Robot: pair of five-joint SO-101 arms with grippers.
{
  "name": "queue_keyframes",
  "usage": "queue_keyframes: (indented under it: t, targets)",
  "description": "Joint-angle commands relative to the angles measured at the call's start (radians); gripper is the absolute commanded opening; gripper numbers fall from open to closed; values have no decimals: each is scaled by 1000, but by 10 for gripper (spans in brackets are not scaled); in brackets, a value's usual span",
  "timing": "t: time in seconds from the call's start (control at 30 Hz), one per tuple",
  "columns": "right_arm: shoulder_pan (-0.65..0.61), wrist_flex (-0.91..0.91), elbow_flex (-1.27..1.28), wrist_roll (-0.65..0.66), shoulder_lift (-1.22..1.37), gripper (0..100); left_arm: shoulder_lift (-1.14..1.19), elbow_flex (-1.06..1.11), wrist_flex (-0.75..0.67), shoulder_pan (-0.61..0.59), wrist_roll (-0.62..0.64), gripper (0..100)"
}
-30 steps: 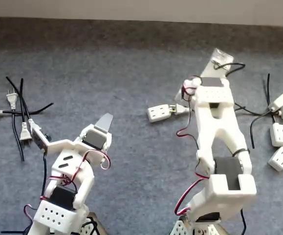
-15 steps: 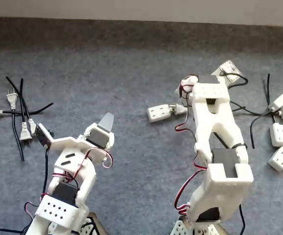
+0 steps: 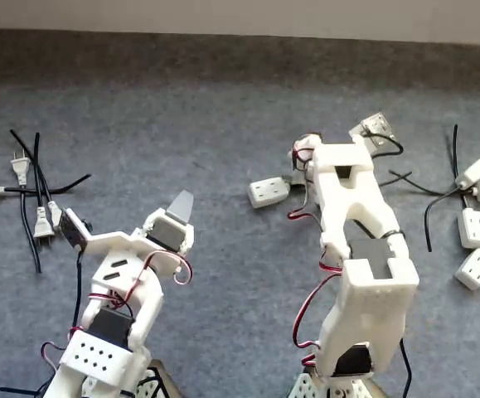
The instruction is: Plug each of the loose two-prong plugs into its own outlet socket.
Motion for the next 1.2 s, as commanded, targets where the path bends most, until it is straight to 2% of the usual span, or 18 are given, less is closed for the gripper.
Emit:
queue_keyframes:
  t: [0.0,0.1,0.33,0.6,0.7,0.87,1.07,1.17]
  targets:
    - [21,-15,-31,18,-8,112,4,19,-23,-7,-8,7]
    - [31,-13,-31,112,-12,73,4,19,-21,-7,-8,7]
    - [33,-12,-31,118,-25,69,4,19,-21,-7,-8,7]
    - [27,134,-22,130,-320,69,4,19,-21,-7,-8,7]
    - [-1,143,18,269,-420,69,4,19,-21,-8,-9,7]
    - [-205,163,104,493,-513,69,4,8,-21,-42,-9,7]
    - [-576,154,223,736,-529,69,2,-31,-23,-280,-9,7]
    - [-671,94,285,787,-529,70,2,-50,-20,-406,-8,7]
